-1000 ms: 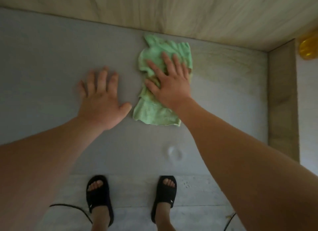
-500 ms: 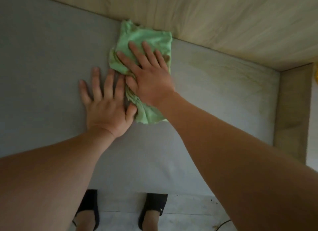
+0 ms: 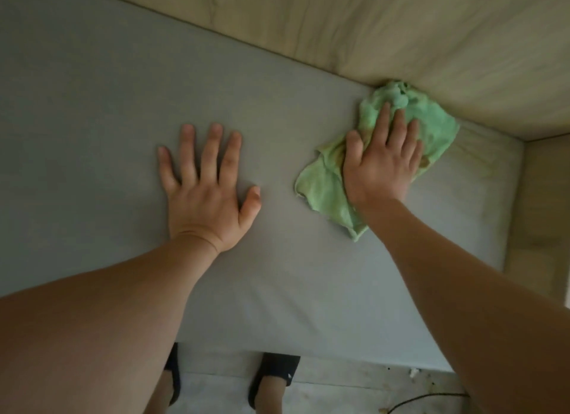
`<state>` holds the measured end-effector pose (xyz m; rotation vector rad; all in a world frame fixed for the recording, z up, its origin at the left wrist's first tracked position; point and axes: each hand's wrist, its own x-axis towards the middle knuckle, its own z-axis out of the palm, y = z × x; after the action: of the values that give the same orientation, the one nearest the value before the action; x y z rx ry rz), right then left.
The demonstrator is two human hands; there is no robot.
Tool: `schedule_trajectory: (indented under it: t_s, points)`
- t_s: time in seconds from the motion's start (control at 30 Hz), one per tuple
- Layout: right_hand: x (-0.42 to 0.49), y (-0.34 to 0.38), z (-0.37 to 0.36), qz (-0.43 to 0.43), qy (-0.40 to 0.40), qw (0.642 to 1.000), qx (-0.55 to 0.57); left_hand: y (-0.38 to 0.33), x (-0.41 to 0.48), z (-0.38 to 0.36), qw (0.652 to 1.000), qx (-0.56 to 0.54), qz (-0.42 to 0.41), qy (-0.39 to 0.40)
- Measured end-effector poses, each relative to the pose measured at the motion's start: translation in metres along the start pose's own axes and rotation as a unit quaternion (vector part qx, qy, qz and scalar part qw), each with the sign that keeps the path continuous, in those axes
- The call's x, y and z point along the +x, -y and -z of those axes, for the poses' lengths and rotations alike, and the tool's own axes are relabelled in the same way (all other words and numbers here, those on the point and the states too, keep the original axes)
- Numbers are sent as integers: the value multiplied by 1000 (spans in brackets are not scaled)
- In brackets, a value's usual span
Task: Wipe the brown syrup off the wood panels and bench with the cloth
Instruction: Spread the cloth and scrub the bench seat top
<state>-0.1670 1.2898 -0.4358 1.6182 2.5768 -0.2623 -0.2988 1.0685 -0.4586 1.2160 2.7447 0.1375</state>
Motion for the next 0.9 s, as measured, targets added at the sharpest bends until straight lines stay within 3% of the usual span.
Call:
schedule_trajectory:
  t_s: [0.17, 0.33, 0.47, 0.57, 0.7, 0.9]
  points:
    - [9, 81, -5, 230, 31, 973, 10, 2, -1, -1, 1000, 9, -2, -1]
    - [20, 124, -12, 325, 21, 945, -29, 3, -1, -3, 1000, 24, -4, -6]
    - [17, 87, -10, 291, 19, 956, -20, 3, -3, -3, 999, 31, -3, -15]
    - [6, 59, -11, 184, 0, 983, -13, -1, -2, -3, 1000, 24, 0, -16]
    - [-5, 93, -19, 38, -12, 998, 42, 3, -1, -6, 1000, 22, 0, -11]
    - [12, 102, -13, 262, 27, 965, -17, 4, 0, -4, 1000, 27, -4, -11]
